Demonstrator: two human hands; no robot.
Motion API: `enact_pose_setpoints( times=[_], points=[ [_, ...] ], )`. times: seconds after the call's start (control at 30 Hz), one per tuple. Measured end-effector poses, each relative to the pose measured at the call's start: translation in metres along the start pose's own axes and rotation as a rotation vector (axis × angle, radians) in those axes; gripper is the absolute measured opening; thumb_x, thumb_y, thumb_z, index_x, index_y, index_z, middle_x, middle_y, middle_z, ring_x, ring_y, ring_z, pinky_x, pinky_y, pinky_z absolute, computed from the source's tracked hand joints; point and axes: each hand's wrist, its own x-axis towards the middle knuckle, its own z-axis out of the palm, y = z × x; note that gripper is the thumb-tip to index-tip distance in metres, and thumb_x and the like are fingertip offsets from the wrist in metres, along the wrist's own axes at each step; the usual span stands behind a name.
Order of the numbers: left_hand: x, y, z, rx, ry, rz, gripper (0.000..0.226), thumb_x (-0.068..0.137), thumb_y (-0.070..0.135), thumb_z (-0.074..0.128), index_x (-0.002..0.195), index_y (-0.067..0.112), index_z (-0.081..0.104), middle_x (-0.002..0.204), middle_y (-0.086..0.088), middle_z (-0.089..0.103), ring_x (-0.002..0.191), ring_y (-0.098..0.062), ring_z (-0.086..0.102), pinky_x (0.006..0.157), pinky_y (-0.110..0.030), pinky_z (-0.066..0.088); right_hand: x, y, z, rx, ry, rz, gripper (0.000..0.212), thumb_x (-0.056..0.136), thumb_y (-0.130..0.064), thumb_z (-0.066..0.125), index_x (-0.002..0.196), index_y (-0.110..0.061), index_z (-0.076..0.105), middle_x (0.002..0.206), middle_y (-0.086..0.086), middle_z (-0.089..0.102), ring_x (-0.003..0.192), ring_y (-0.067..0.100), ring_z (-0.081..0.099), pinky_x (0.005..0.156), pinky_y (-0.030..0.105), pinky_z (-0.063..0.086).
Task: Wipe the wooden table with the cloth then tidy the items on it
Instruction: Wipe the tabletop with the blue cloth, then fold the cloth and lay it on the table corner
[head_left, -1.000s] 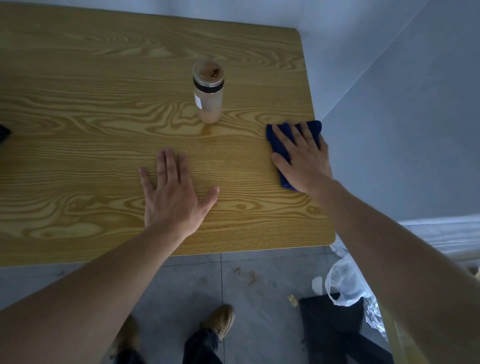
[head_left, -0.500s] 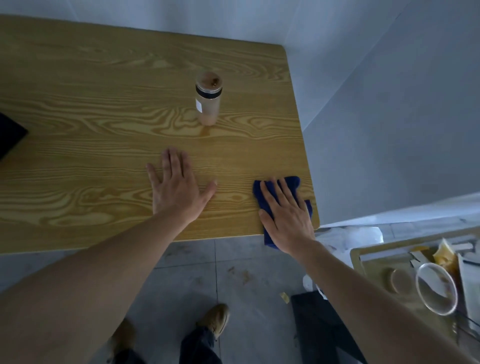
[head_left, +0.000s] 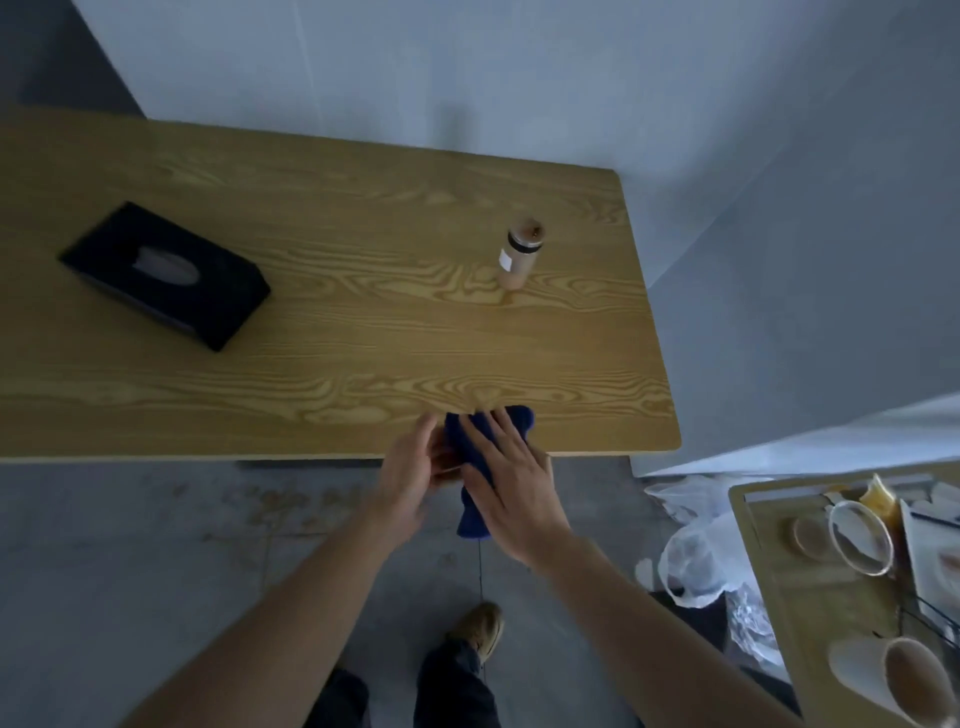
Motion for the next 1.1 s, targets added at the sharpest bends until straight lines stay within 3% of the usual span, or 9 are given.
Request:
enact_pose_setpoints(
  times=[0.2, 0.37, 0.47, 0.6, 0.67, 0.77, 0.87, 0.97, 1.1],
  points=[
    [-0.089, 0.042, -0.094, -0.491, -0.144, -0.021, 0.055, 0.112, 0.043, 0.029, 0.152, 0.012, 0.051, 0.152, -0.014, 0.059, 0.143, -0.029, 0.054, 0.124, -0.050, 0.031, 0.021, -0.138, 0.018, -0.165, -0.079, -0.143, 0.067, 0.101, -0.059, 0.017, 0.166, -0.041, 0.008, 0.175, -0.009, -0.004, 0.159, 0.010, -0.020, 0.126, 0.039, -0.004],
    [-0.128, 0.067, -0.178, -0.538, -0.128, 0.064, 0.044, 0.110, 0.019, 0.039, 0.151, 0.007, 0.051, 0.152, -0.021, 0.056, 0.142, -0.036, 0.054, 0.116, -0.052, 0.042, 0.044, -0.232, 0.027, 0.115, -0.070, -0.192, 0.063, 0.101, -0.060, 0.016, 0.162, -0.048, 0.009, 0.175, -0.017, 0.003, 0.158, -0.001, -0.007, 0.123, 0.036, 0.006],
    [-0.142, 0.087, -0.219, -0.540, -0.076, 0.105, 0.044, 0.110, 0.020, 0.042, 0.152, 0.009, 0.050, 0.151, -0.022, 0.057, 0.141, -0.039, 0.054, 0.116, -0.055, 0.042, 0.062, -0.271, 0.034, 0.454, -0.015, -0.049, 0.060, 0.105, -0.057, 0.029, 0.163, -0.043, 0.022, 0.170, -0.015, 0.028, 0.154, 0.002, 0.026, 0.123, 0.038, 0.023],
    [-0.153, 0.124, -0.269, -0.535, -0.003, 0.162, 0.041, 0.107, 0.024, 0.048, 0.146, 0.014, 0.057, 0.142, -0.018, 0.065, 0.133, -0.038, 0.061, 0.110, -0.055, 0.047, 0.099, -0.316, 0.033, 0.890, -0.147, 0.240, 0.032, 0.110, -0.039, 0.047, 0.127, -0.020, 0.066, 0.119, 0.009, 0.073, 0.101, 0.013, 0.069, 0.091, 0.032, 0.055],
    [-0.156, 0.141, -0.292, -0.544, 0.016, 0.175, 0.041, 0.107, 0.025, 0.049, 0.146, 0.016, 0.057, 0.143, -0.019, 0.065, 0.134, -0.040, 0.060, 0.113, -0.059, 0.044, 0.118, -0.334, 0.036, 1.000, -0.274, 0.303, 0.038, 0.109, -0.041, 0.047, 0.113, -0.014, 0.074, 0.106, 0.009, 0.079, 0.093, 0.017, 0.075, 0.084, 0.032, 0.056],
    [-0.149, 0.162, -0.329, -0.560, 0.078, 0.180, 0.040, 0.109, 0.027, 0.048, 0.147, 0.017, 0.056, 0.144, -0.020, 0.063, 0.134, -0.043, 0.059, 0.116, -0.064, 0.040, 0.150, -0.355, 0.051, 1.111, -0.369, 0.302, 0.045, 0.102, -0.043, 0.059, 0.130, -0.009, 0.069, 0.124, 0.014, 0.075, 0.118, 0.033, 0.069, 0.098, 0.045, 0.055],
    [-0.136, 0.183, -0.365, -0.576, 0.152, 0.187, 0.038, 0.110, 0.027, 0.047, 0.145, 0.016, 0.058, 0.144, -0.021, 0.063, 0.127, -0.045, 0.064, 0.100, -0.063, 0.053, 0.188, -0.372, 0.062, 1.174, -0.400, 0.250, 0.048, 0.092, -0.033, 0.074, 0.128, -0.002, 0.069, 0.125, 0.022, 0.073, 0.120, 0.042, 0.066, 0.097, 0.052, 0.054],
    [-0.121, 0.209, -0.397, -0.550, 0.240, 0.176, 0.040, 0.111, 0.029, 0.046, 0.146, 0.013, 0.056, 0.144, -0.021, 0.063, 0.128, -0.044, 0.063, 0.105, -0.060, 0.050, 0.226, -0.393, 0.071, 1.141, -0.399, 0.195, 0.028, 0.102, -0.018, 0.065, 0.125, -0.003, 0.069, 0.120, 0.020, 0.075, 0.111, 0.039, 0.072, 0.097, 0.054, 0.056],
    [-0.095, 0.250, -0.432, -0.422, 0.391, 0.183, 0.035, 0.112, 0.027, 0.045, 0.139, 0.013, 0.061, 0.139, -0.019, 0.066, 0.124, -0.042, 0.065, 0.107, -0.062, 0.050, 0.272, -0.426, 0.088, 1.015, -0.301, 0.128, 0.018, 0.106, -0.025, 0.061, 0.122, -0.019, 0.069, 0.115, 0.004, 0.077, 0.104, 0.026, 0.074, 0.093, 0.050, 0.060]
  ],
)
